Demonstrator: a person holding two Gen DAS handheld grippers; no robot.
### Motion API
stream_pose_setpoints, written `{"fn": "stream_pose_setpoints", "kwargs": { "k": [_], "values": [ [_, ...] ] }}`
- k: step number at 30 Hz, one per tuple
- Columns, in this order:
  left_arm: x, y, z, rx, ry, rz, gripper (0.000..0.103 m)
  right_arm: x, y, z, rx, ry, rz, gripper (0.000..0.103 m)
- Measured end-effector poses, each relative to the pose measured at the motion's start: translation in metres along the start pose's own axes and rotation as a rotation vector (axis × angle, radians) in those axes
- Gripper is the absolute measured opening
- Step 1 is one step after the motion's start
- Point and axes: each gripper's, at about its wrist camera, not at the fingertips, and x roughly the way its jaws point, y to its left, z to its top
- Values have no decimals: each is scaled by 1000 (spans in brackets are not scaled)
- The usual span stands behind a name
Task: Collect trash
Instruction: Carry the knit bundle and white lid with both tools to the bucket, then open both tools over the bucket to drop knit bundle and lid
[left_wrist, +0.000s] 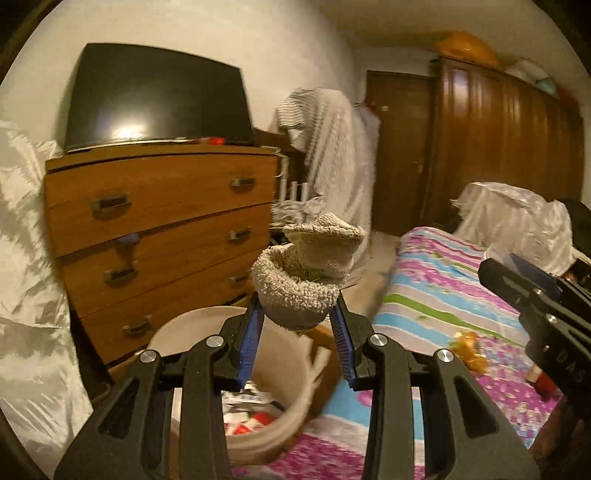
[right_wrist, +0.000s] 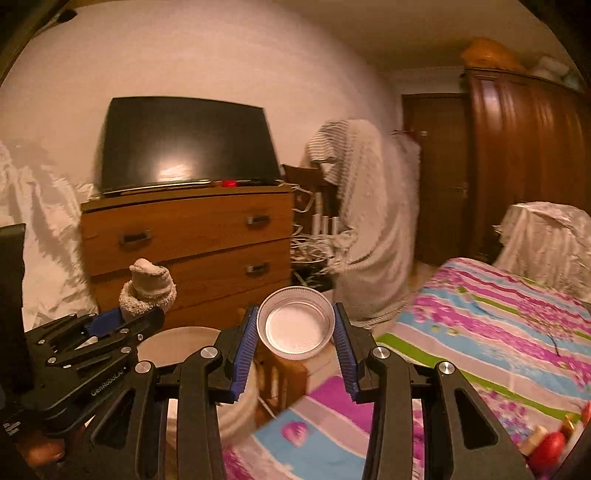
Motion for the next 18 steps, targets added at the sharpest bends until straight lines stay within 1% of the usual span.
{"fn": "stream_pose_setpoints", "kwargs": {
  "k": [4,8,11,16,17,18],
  "values": [
    [15,29,4,-14,28,41,35,38,28,11,-32,40,55,41],
    [35,56,7,-30,76,65,35,85,52,13,-48,138,139,41],
    [54,73,4,-40,130,69,35,133,68,12,-35,257,206,41],
    [91,101,-6,-71,251,43,35,192,74,0,1,430,278,41],
    [98,107,-8,-80,270,42,35,206,76,-4,6,470,288,41],
    [104,112,-10,-86,284,45,35,214,78,-7,3,491,292,41]
  ]
}}
